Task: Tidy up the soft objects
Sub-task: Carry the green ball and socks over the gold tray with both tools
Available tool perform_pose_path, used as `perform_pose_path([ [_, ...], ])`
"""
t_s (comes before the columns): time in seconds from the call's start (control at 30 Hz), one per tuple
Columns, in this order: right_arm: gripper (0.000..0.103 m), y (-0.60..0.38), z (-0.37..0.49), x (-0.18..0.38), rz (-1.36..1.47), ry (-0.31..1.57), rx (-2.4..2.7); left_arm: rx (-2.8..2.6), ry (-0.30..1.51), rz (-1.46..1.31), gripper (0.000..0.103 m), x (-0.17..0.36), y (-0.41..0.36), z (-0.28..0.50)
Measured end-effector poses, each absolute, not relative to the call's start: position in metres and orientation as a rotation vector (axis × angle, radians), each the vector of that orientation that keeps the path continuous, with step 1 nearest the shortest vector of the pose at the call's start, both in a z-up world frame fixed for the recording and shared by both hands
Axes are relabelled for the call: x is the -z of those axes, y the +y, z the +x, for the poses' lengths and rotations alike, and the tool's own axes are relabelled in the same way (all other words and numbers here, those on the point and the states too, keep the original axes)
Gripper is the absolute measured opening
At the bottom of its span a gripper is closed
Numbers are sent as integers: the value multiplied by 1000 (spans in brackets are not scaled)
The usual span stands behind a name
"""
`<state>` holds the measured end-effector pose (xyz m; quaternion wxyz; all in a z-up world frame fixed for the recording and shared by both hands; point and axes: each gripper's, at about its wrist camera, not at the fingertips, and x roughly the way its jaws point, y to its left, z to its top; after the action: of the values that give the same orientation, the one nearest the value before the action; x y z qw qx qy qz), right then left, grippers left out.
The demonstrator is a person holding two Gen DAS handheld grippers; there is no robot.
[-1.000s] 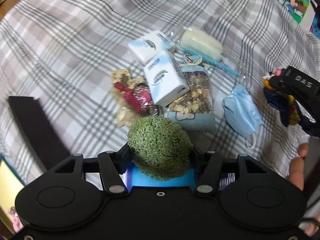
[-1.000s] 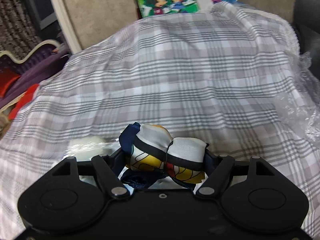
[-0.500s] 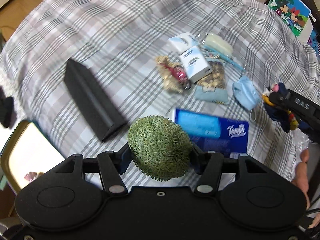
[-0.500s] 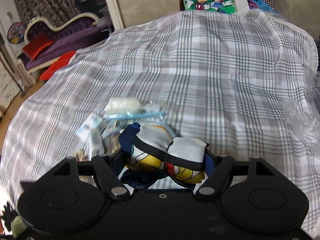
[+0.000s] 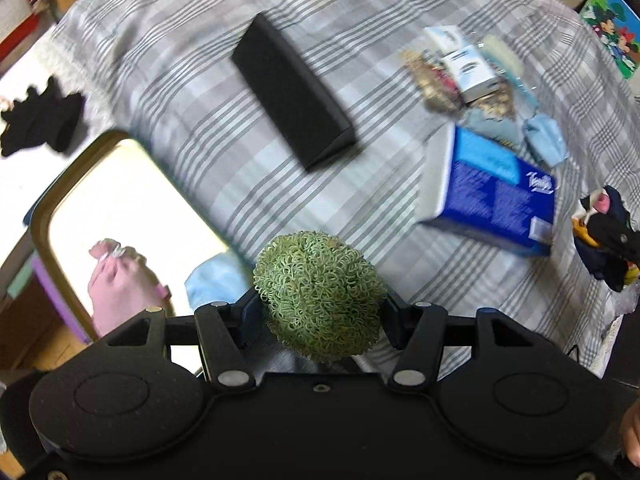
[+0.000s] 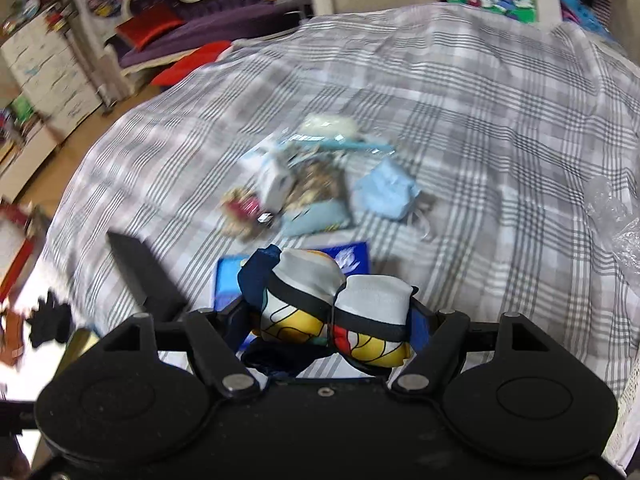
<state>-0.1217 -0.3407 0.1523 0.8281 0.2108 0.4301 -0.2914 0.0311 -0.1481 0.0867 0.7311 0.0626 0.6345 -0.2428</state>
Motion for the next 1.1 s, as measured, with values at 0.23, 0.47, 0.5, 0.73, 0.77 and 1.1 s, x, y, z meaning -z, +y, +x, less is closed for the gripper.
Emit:
perform_pose_path([
  [0.23, 75, -276, -114, -146, 391, 996, 450, 499, 1404, 74, 56, -76, -102, 25],
  [0.47, 75, -227, -100, -129, 350, 1081, 349, 451, 1420, 20, 56, -60, -67, 25],
  [0.5, 75, -221, -97, -127, 343, 1092, 334, 442, 1426, 10, 56, -57, -62, 26],
  [0.73, 75, -187, -85, -107, 315, 1174, 255, 347, 1464, -31, 56, -35, -26, 37],
  [0.77, 75, -183, -82, -104, 310, 1186, 249, 334, 1467, -35, 56, -32, -21, 39],
  [1.1, 75, -156, -59, -77, 278, 1271, 188, 240, 1473, -61, 57, -12, 6, 64],
])
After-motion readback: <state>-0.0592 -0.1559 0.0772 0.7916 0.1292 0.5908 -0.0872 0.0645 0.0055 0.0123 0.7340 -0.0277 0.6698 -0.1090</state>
